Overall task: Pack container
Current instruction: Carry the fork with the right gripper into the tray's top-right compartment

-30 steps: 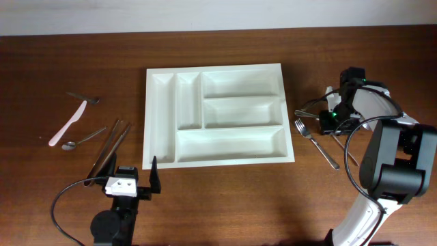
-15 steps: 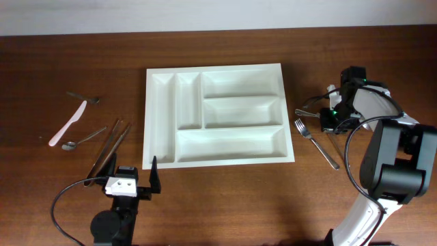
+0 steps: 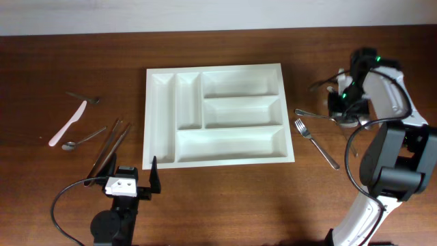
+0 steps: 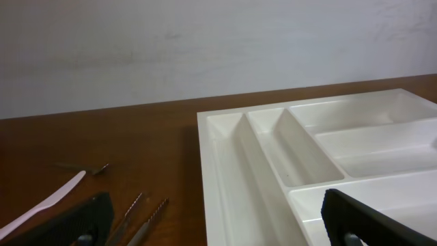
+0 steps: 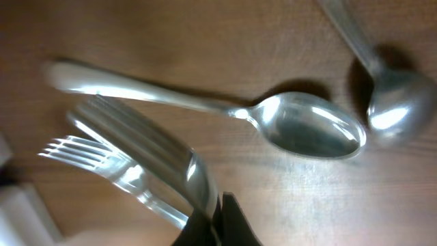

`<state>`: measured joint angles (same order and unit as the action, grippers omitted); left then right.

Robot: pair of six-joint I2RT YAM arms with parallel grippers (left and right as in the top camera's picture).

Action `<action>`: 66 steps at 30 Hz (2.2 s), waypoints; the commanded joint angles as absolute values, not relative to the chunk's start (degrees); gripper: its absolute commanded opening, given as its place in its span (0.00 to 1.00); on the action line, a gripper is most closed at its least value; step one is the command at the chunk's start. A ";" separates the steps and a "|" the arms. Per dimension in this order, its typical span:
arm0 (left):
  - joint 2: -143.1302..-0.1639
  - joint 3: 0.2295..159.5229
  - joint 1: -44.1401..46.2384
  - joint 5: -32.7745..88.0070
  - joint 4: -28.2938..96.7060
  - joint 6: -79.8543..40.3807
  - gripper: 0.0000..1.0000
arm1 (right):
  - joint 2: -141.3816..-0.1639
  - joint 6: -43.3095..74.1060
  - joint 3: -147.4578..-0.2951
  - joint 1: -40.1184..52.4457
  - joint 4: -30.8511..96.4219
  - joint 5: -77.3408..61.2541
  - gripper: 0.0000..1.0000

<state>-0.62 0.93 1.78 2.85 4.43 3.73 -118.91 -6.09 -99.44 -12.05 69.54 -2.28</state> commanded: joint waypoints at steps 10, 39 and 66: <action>-0.30 0.49 1.43 3.25 4.27 4.82 0.99 | -118.54 -1.80 -117.62 4.21 71.33 -11.51 0.04; -0.30 0.49 1.43 3.27 4.27 4.82 0.99 | -124.36 55.83 -117.54 24.23 56.49 30.41 0.04; -0.30 0.49 1.43 3.25 4.27 4.82 0.99 | -127.57 113.01 -115.26 24.01 54.26 16.16 0.04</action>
<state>-0.62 0.95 1.78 2.83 4.43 3.73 -126.78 108.29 -116.20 24.36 53.80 11.05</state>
